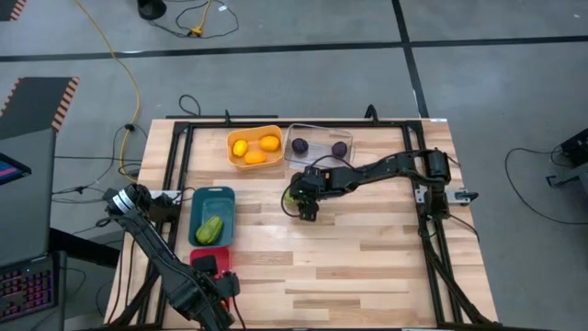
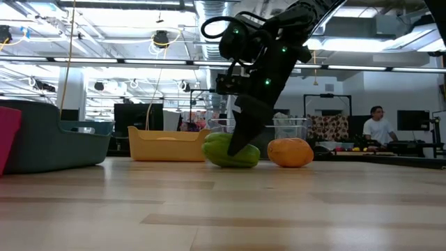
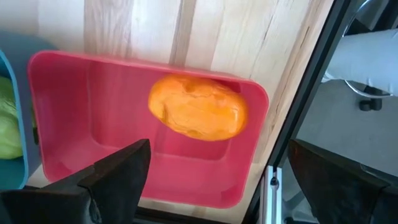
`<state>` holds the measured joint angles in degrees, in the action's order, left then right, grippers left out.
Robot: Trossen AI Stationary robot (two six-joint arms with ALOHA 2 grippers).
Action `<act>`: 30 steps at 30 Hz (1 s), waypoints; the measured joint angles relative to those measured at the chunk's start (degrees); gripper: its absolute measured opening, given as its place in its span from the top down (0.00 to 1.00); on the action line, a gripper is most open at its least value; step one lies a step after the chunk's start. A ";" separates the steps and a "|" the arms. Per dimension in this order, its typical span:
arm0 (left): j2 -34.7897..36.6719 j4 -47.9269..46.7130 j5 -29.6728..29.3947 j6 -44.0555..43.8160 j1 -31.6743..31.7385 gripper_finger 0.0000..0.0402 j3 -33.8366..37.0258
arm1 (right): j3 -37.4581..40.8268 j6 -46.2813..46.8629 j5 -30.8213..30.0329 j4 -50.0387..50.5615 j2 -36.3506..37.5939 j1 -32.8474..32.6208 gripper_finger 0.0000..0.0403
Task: Sort produce into baskets
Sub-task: Put the green chayote into the blue bin
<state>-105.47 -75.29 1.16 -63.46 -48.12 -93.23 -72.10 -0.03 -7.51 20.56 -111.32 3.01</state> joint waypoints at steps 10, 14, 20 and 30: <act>0.00 0.00 -2.66 0.74 0.00 0.09 0.00 | -6.91 0.45 0.52 3.00 -0.01 -3.14 0.30; 0.00 0.00 -3.04 0.81 0.00 0.09 0.00 | -11.96 0.50 0.50 1.12 -0.01 -4.75 0.30; 0.00 0.45 -3.05 -0.05 0.00 0.09 0.00 | -12.66 3.41 0.48 -16.53 -0.65 -6.08 0.30; 0.24 0.90 -2.94 0.20 0.00 0.09 0.00 | -12.88 9.09 6.34 -47.32 -11.04 -6.02 0.28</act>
<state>-105.23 -74.39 -1.79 -63.26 -48.12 -93.23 -84.97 9.06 -1.17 -26.76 -122.36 -3.01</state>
